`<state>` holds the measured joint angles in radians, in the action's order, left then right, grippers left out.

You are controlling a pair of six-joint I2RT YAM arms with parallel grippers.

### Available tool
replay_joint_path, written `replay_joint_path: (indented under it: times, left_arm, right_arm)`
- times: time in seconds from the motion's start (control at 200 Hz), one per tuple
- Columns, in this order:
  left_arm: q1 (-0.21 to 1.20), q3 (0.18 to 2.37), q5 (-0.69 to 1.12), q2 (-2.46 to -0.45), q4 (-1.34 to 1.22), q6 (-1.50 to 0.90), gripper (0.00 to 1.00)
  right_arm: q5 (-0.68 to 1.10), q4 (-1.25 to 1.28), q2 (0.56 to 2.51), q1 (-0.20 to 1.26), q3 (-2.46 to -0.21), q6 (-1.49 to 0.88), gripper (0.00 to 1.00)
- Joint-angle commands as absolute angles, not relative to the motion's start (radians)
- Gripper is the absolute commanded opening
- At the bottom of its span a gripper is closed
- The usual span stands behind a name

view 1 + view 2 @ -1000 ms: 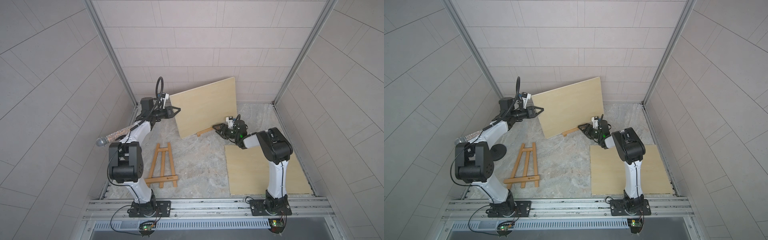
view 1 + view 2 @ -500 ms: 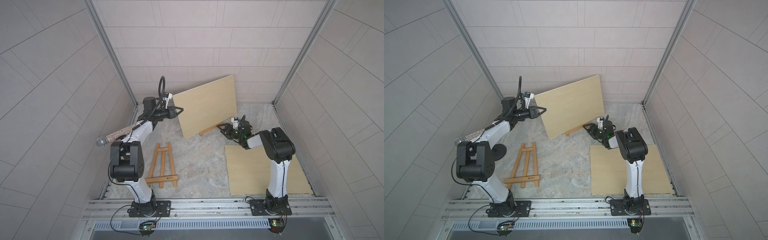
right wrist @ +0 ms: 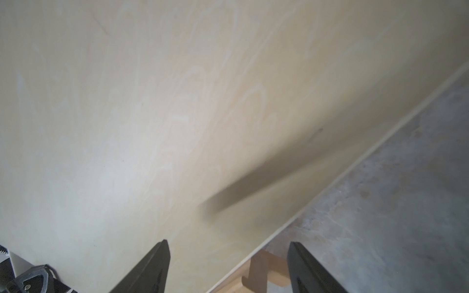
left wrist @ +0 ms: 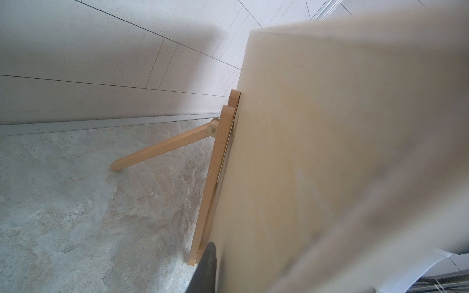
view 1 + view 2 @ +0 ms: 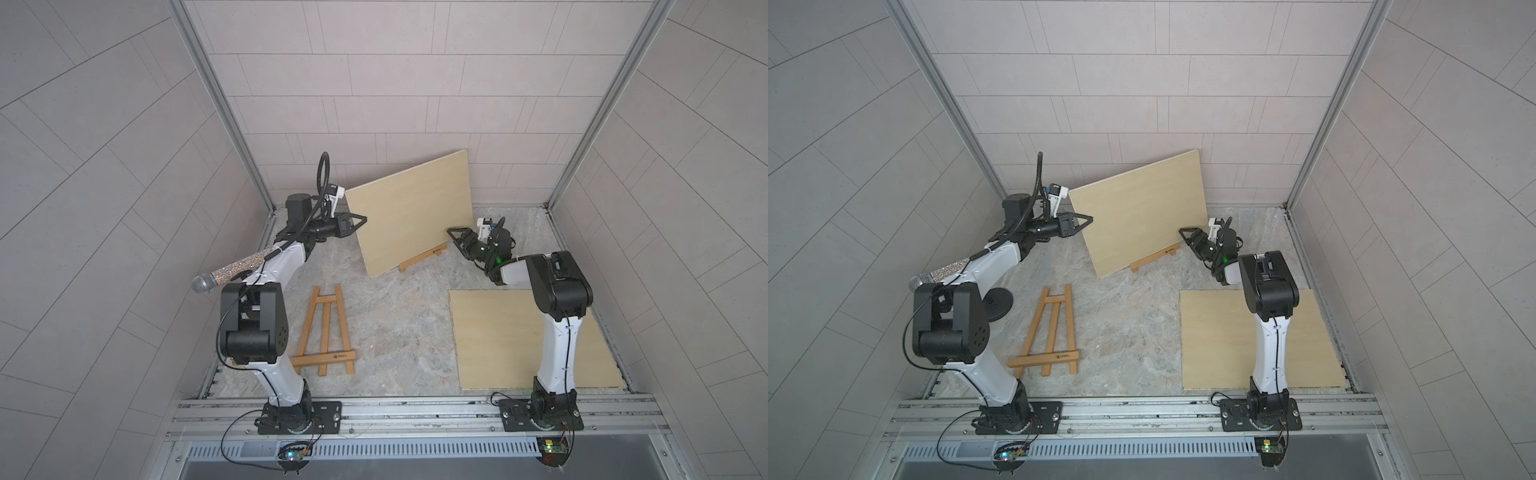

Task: Disassemble the easel
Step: Pick up the drawing board from the easel.

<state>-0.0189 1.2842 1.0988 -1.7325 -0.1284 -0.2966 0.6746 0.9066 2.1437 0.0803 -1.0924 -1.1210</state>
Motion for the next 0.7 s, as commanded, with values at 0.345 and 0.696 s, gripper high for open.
replay_joint_path:
  times: [0.345, 0.696]
  left_arm:
    - [-0.026, 1.282, 1.121, -1.735, -0.133, -0.359, 0.00]
    - [-0.027, 1.292, 1.143, -1.751, -0.151, -0.383, 0.00]
  right_arm:
    - [0.569, 1.125, 2.287, 0.083, -1.160, -1.255, 0.77]
    - [0.513, 1.291, 2.359, 0.094, -1.217, -1.349, 0.77]
